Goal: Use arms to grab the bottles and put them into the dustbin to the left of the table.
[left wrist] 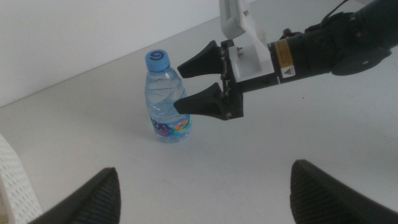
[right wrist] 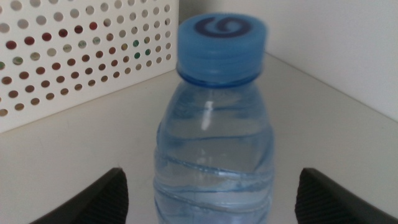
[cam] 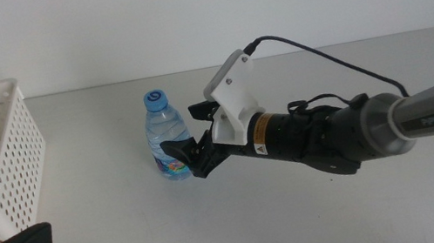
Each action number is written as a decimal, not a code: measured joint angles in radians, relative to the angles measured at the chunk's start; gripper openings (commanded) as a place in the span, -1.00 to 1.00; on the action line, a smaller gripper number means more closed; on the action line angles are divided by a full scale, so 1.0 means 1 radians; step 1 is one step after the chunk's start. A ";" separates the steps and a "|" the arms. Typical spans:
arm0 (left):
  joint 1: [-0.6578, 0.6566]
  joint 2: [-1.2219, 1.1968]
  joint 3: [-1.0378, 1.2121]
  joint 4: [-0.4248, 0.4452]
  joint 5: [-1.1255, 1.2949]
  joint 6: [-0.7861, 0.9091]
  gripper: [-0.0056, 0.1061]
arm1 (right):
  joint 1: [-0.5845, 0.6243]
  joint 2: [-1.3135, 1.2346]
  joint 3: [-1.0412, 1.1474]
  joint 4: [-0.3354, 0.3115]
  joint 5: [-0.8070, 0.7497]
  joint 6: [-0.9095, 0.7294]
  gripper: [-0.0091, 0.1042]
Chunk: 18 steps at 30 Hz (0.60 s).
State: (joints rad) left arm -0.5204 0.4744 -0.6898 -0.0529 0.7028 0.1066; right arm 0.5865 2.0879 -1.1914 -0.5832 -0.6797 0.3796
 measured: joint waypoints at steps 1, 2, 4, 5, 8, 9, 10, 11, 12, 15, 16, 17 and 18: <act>0.000 0.000 0.000 0.000 0.000 0.000 0.78 | -0.005 -0.032 0.029 0.000 0.000 0.005 0.47; 0.000 0.000 0.000 0.000 0.000 0.000 0.78 | -0.012 -0.059 0.054 0.000 0.001 0.011 0.45; 0.000 0.000 0.000 0.000 0.000 0.000 0.78 | -0.022 -0.140 0.119 0.000 0.003 0.036 0.42; 0.000 0.000 0.000 0.000 0.000 0.000 0.78 | -0.025 -0.184 0.146 0.000 0.004 0.051 0.41; 0.000 0.000 0.000 0.000 0.000 0.000 0.78 | -0.031 -0.320 0.225 -0.004 0.031 0.093 0.39; 0.000 0.000 0.000 0.000 0.000 0.000 0.78 | -0.031 -0.369 0.248 -0.013 0.051 0.110 0.39; 0.000 0.000 0.000 0.000 0.000 0.000 0.78 | -0.031 -0.418 0.268 -0.029 0.078 0.131 0.38; 0.000 0.000 0.000 0.000 0.000 0.000 0.78 | -0.031 -0.455 0.283 -0.049 0.104 0.152 0.37; 0.000 0.000 0.000 0.000 0.000 0.000 0.78 | -0.031 -0.501 0.294 -0.077 0.144 0.182 0.37; 0.000 0.000 0.000 0.000 0.000 0.000 0.78 | -0.031 -0.620 0.309 -0.175 0.262 0.297 0.36; 0.000 0.000 0.000 0.000 0.000 0.000 0.78 | -0.031 -0.656 0.317 -0.210 0.294 0.342 0.36; 0.000 0.000 0.000 0.000 0.000 0.000 0.78 | -0.031 -0.685 0.326 -0.239 0.318 0.382 0.36; 0.000 0.000 0.000 0.000 0.000 0.000 0.78 | -0.031 -0.720 0.340 -0.252 0.343 0.413 0.36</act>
State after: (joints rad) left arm -0.5204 0.4744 -0.6898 -0.0529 0.7028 0.1066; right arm 0.5556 1.3683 -0.8511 -0.8348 -0.3368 0.7924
